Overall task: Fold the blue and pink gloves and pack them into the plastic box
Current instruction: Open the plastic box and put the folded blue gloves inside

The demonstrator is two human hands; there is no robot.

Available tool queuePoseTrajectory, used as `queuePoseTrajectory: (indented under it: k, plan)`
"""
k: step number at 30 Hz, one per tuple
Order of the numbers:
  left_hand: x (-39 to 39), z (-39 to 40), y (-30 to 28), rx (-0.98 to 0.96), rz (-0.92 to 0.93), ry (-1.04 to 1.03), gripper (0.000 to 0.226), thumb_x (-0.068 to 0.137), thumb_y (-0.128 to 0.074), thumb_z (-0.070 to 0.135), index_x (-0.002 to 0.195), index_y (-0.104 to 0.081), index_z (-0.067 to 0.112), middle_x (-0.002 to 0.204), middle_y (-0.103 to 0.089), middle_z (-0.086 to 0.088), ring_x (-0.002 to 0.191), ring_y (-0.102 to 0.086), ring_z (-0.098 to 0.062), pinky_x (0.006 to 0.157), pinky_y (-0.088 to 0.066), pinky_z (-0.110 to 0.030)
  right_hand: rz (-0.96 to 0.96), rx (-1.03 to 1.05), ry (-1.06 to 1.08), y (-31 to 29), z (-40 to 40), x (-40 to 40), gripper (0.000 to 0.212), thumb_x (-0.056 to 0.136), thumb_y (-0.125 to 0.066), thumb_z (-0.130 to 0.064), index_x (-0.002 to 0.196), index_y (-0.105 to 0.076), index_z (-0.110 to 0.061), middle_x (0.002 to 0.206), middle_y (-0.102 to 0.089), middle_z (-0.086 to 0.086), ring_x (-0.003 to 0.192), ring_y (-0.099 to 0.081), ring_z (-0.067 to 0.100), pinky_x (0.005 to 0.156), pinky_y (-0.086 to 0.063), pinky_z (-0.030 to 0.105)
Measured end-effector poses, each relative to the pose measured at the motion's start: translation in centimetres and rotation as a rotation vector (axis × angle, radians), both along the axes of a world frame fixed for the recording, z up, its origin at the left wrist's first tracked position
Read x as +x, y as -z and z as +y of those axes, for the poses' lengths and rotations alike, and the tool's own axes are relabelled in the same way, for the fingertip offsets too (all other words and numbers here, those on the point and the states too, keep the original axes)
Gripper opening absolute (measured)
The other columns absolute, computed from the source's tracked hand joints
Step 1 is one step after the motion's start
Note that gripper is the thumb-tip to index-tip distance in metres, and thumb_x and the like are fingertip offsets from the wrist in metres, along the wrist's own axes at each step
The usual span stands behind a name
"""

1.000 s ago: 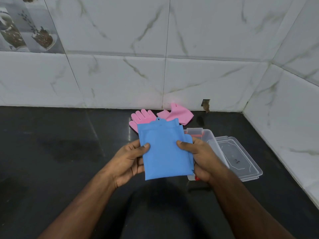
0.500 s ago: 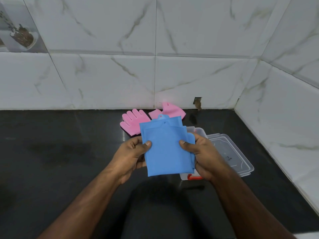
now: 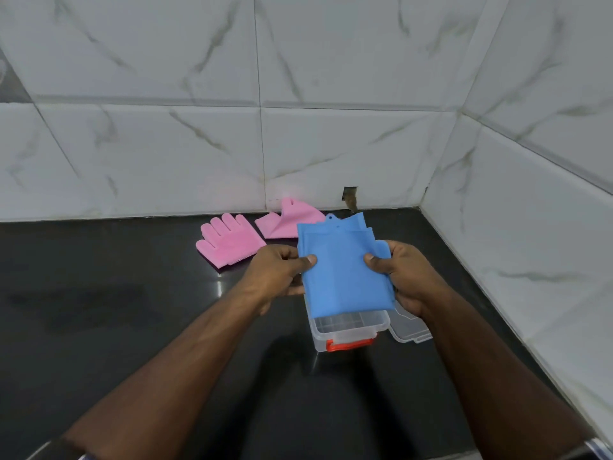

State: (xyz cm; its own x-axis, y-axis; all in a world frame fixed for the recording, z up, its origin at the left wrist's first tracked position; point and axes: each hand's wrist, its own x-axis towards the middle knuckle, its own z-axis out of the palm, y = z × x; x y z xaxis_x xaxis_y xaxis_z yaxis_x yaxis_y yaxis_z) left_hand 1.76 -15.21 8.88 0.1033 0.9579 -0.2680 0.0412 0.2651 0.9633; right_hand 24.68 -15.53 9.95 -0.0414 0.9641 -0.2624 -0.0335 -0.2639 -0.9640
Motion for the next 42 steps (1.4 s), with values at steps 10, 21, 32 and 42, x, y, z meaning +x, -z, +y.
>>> queuePoseTrajectory:
  k: [10, 21, 32, 42]
  plan:
    - [1.8, 2.3, 2.6, 0.016, 0.431, 0.037, 0.038, 0.087, -0.076, 0.023, 0.121, -0.065, 0.010, 0.106, -0.075, -0.002, 0.075, -0.076, -0.012, 0.067, -0.064, -0.031, -0.625, -0.019, -0.007, 2.7, 2.6, 0.1, 0.017, 0.091, -0.067, -0.020, 0.105, -0.063, -0.011, 0.101, -0.067, 0.005, 0.086, -0.065, 0.017, 0.069, -0.052, 0.032]
    - [2.6, 2.5, 2.3, 0.223, 0.839, 0.093, 0.052, 0.085, -0.076, 0.029, 0.132, -0.058, 0.017, 0.099, -0.063, 0.006, 0.086, -0.061, -0.013, 0.066, -0.045, -0.022, -1.096, 0.008, -0.194, 2.5, 3.9, -0.8, 0.028, 0.087, -0.066, -0.029, 0.110, -0.061, -0.014, 0.100, -0.063, 0.003, 0.091, -0.060, 0.018, 0.074, -0.048, 0.031]
    - [3.9, 2.1, 2.6, 0.366, 1.108, 0.223, 0.053, 0.090, -0.064, 0.023, 0.139, -0.045, 0.017, 0.124, -0.065, -0.010, 0.110, -0.062, -0.030, 0.085, -0.049, -0.039, -1.433, 0.147, -0.304, 2.2, 3.4, -3.3, 0.027, 0.094, -0.055, -0.018, 0.119, -0.060, -0.008, 0.116, -0.066, 0.010, 0.106, -0.063, 0.026, 0.087, -0.049, 0.034]
    - [3.9, 2.2, 3.9, 0.370, 1.375, 0.297, 0.057, 0.092, -0.059, 0.035, 0.141, -0.037, 0.019, 0.117, -0.064, -0.012, 0.108, -0.061, -0.031, 0.077, -0.051, -0.042, -1.600, 0.316, -0.439, 2.2, 3.0, -5.1, 0.030, 0.098, -0.048, -0.013, 0.124, -0.058, -0.005, 0.126, -0.063, 0.013, 0.115, -0.061, 0.030, 0.093, -0.047, 0.036]
